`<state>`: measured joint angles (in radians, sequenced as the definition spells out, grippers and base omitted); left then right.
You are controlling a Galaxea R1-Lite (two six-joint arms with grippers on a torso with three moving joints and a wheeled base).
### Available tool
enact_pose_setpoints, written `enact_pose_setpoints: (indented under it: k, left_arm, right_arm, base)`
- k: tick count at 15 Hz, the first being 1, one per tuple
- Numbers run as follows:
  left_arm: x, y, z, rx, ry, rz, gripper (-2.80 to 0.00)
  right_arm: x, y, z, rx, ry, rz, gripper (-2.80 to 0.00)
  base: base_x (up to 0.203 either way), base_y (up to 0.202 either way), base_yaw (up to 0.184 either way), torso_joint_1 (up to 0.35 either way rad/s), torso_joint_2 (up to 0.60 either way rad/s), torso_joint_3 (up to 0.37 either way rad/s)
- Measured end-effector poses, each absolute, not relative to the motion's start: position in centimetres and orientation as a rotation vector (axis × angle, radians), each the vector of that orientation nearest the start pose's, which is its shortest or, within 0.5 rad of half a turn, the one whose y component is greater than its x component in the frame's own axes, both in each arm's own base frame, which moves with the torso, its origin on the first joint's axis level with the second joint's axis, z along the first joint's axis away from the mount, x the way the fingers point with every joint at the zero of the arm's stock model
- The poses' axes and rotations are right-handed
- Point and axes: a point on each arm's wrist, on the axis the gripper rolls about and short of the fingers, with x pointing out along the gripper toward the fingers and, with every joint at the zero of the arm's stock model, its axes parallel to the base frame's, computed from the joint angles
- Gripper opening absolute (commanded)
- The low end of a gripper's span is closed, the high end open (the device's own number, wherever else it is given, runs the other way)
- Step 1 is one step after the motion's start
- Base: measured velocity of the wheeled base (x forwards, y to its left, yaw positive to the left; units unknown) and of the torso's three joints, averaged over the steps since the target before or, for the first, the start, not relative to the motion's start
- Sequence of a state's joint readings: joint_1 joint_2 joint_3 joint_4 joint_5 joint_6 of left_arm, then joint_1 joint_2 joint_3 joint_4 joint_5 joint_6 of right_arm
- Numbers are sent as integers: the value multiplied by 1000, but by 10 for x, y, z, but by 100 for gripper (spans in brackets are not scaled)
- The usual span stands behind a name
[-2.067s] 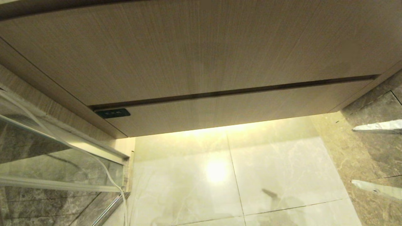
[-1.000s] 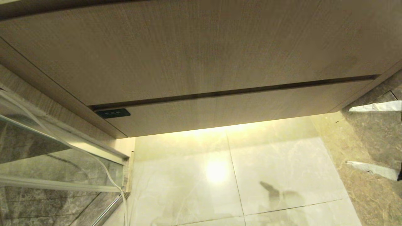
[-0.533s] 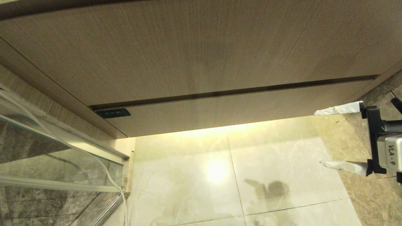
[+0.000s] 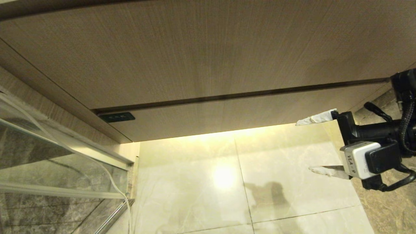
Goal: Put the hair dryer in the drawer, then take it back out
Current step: Pull open the drawer
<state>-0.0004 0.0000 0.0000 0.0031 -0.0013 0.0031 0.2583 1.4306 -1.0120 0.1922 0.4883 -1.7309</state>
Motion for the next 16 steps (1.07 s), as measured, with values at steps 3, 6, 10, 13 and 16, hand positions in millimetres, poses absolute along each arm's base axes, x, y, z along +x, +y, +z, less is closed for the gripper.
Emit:
enact_pose_setpoints:
  k: [3, 6, 10, 13, 16]
  left_arm:
    - [-23, 0, 75, 3, 2, -2, 0]
    - [-23, 0, 75, 3, 2, -2, 0]
    - [-23, 0, 75, 3, 2, -2, 0]
    - [-23, 0, 75, 3, 2, -2, 0]
    - [-23, 0, 75, 3, 3, -2, 0]
  right_arm:
    - [232, 80, 240, -1526, -13, 972, 0]
    - [243, 87, 243, -1561, 136, 847, 0]
    - [256, 92, 239, -1446, 283, 737, 0]
    - [262, 95, 235, -1327, 359, 691, 0]
    - [268, 104, 231, -1153, 399, 659, 0]
  base:
    - [0, 0, 0, 0, 0, 0]
    - [0, 0, 0, 0, 0, 0]
    - [0, 0, 0, 0, 0, 0]
    - [0, 0, 0, 0, 0, 0]
    - [0, 0, 0, 0, 0, 0]
